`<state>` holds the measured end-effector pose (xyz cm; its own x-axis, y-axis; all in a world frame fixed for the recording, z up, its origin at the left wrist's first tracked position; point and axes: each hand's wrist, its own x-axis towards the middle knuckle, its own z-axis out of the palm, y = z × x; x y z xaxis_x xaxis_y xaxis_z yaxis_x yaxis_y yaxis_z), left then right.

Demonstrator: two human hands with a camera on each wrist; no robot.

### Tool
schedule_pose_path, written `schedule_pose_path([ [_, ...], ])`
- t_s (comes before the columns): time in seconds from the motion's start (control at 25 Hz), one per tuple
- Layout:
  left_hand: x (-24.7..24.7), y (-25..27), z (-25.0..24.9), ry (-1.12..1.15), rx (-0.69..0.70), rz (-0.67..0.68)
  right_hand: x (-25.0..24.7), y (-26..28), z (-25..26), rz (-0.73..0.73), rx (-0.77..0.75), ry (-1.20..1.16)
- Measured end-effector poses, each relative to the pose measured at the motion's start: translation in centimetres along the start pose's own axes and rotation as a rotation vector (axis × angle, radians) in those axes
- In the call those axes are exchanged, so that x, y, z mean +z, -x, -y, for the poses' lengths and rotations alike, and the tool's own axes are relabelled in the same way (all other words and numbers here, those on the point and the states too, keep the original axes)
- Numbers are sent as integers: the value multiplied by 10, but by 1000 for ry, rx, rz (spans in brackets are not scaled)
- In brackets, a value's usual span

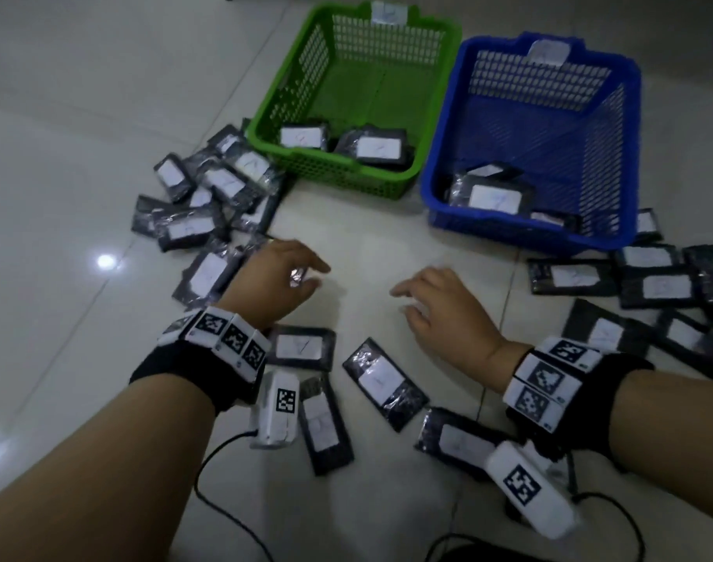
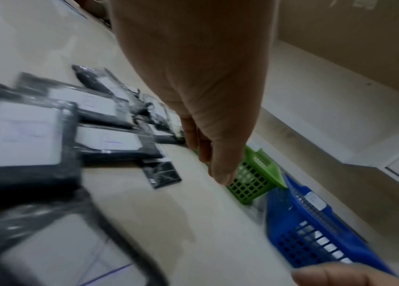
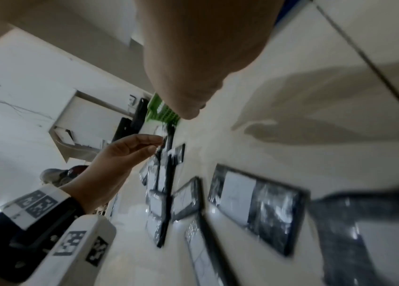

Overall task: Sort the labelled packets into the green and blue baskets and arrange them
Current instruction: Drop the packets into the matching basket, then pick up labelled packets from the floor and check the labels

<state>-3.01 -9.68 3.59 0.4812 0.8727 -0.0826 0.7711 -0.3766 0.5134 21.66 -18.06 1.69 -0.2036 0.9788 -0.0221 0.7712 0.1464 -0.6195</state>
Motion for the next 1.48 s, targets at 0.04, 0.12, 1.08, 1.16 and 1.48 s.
schedule_pose_path([
  [0.04,-2,19,6,3,-65,82,11,8,12,99,84,-25],
  [0.12,1,45,21,-3,-117,226,33,23,28,251,251,25],
  [1.08,6,-47,-29,695,-186,-76,-124,-92,-59,-400,386,-150],
  [1.16,5,-68,-50,776,-162,-141,-122,-98,-84,-270,423,-98],
  [1.48,34,-137,-119,526,98,-101,-120,-75,-122,-157,421,89],
])
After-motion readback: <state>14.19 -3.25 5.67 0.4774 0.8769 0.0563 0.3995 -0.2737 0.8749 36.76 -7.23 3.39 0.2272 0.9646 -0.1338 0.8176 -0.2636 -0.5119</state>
